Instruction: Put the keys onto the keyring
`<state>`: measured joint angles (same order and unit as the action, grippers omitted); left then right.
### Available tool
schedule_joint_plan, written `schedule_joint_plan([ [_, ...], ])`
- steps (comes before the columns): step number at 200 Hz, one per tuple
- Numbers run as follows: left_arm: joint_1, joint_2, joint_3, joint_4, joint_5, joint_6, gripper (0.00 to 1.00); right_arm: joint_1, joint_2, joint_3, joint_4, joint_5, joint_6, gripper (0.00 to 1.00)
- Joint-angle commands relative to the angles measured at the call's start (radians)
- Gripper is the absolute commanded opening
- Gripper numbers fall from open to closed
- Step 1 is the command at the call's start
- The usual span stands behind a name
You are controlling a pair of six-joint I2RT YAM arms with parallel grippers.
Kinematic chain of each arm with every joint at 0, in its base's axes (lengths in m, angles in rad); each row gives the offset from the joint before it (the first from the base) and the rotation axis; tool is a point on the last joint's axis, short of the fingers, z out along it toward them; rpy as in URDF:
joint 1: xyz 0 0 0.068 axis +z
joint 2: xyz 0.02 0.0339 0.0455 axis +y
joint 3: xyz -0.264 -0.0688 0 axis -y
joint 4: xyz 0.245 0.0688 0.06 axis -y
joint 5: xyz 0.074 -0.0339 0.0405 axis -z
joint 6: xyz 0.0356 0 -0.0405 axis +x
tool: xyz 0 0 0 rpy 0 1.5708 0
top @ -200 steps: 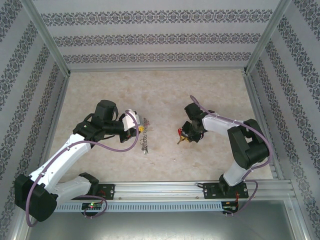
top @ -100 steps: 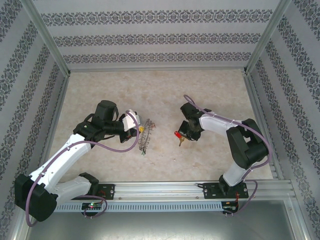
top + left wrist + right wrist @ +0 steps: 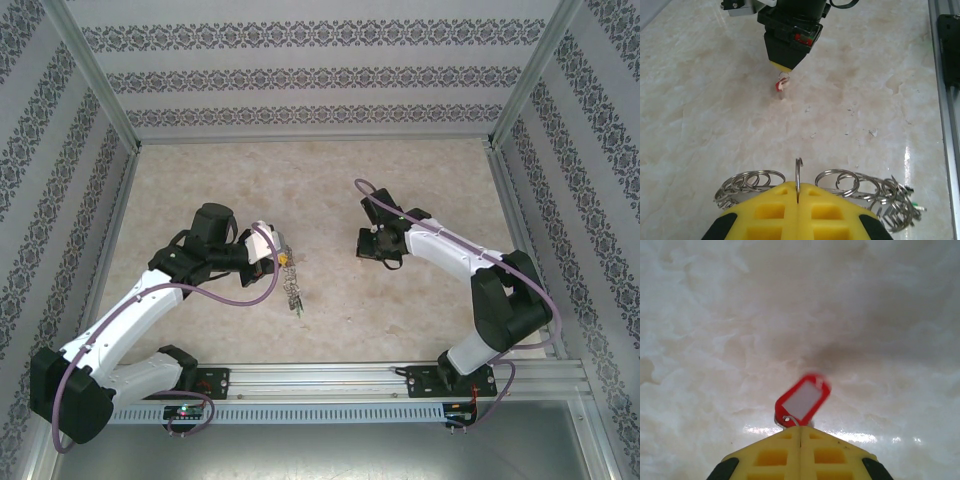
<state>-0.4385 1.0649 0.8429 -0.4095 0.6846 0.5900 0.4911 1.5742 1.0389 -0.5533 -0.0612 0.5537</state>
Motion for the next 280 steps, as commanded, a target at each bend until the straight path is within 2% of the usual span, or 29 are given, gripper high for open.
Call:
schedule_joint_plan([
  [1,-0.012,-0.017,0.006,0.08,-0.01,-0.036,0.0,0.034,-0.098,-0.023,0.085,-0.039,-0.271,0.0],
  [20,-0.012,-0.013,0.021,0.075,0.011,-0.038,0.0,0.061,-0.225,-0.089,0.189,-0.033,-0.416,0.0],
  [41,-0.012,-0.011,0.016,0.094,0.038,-0.018,0.0,0.059,-0.362,-0.179,0.304,-0.083,-0.537,0.0],
  [68,-0.015,-0.012,0.014,0.138,0.034,-0.013,0.0,0.061,-0.483,-0.242,0.364,-0.164,-0.65,0.0],
  [105,-0.039,0.001,0.017,0.219,0.001,-0.032,0.0,0.088,-0.546,-0.251,0.398,-0.2,-0.662,0.0],
  [119,-0.055,0.016,0.018,0.23,0.0,-0.039,0.0,0.107,-0.547,-0.255,0.413,-0.16,-0.645,0.0],
  [131,-0.058,0.031,0.024,0.224,-0.007,-0.063,0.0,0.096,-0.529,-0.245,0.395,-0.053,-0.555,0.0],
  [138,-0.057,0.033,0.018,0.226,-0.013,-0.074,0.0,0.064,-0.51,-0.231,0.353,-0.037,-0.488,0.12],
  [148,-0.056,0.028,0.008,0.228,-0.026,-0.083,0.0,0.015,-0.471,-0.198,0.262,-0.013,-0.353,0.14],
  [164,-0.053,0.009,-0.001,0.215,-0.039,-0.08,0.0,-0.019,-0.396,-0.156,0.085,-0.07,-0.204,0.18],
  [174,-0.051,0.002,0.002,0.182,-0.039,-0.061,0.0,-0.017,-0.362,-0.163,0.021,-0.166,-0.127,0.2],
  [182,-0.047,-0.002,0.007,0.151,-0.047,-0.052,0.0,-0.005,-0.353,-0.201,0.027,-0.241,-0.095,0.2],
  [195,-0.037,-0.013,0.012,0.091,-0.052,-0.028,0.0,0.035,-0.356,-0.256,0.019,-0.264,-0.061,0.23],
  [200,-0.033,-0.02,0.011,0.074,-0.053,-0.022,0.0,0.049,-0.355,-0.264,0.015,-0.275,-0.074,0.22],
  [218,-0.014,-0.046,-0.002,0.039,-0.056,-0.013,0.0,0.083,-0.301,-0.26,-0.058,-0.265,-0.128,0.25],
  [235,-0.011,-0.061,-0.015,0.023,-0.051,-0.013,0.0,0.078,-0.21,-0.208,-0.138,-0.204,-0.07,0.26],
  [247,-0.011,-0.059,-0.019,0.016,-0.034,-0.015,0.0,0.086,-0.168,-0.172,-0.166,-0.161,0.051,0.3],
  [259,-0.01,-0.057,-0.02,0.008,-0.027,-0.014,0.0,0.098,-0.152,-0.175,-0.141,-0.165,0.236,0.36],
  [268,-0.01,-0.056,-0.022,0.0,-0.034,-0.008,0.0,0.112,-0.133,-0.172,-0.151,-0.143,0.372,0.35],
  [280,-0.011,-0.054,-0.022,-0.014,-0.05,0.002,0.0,0.141,-0.108,-0.154,-0.165,-0.111,0.466,0.36],
])
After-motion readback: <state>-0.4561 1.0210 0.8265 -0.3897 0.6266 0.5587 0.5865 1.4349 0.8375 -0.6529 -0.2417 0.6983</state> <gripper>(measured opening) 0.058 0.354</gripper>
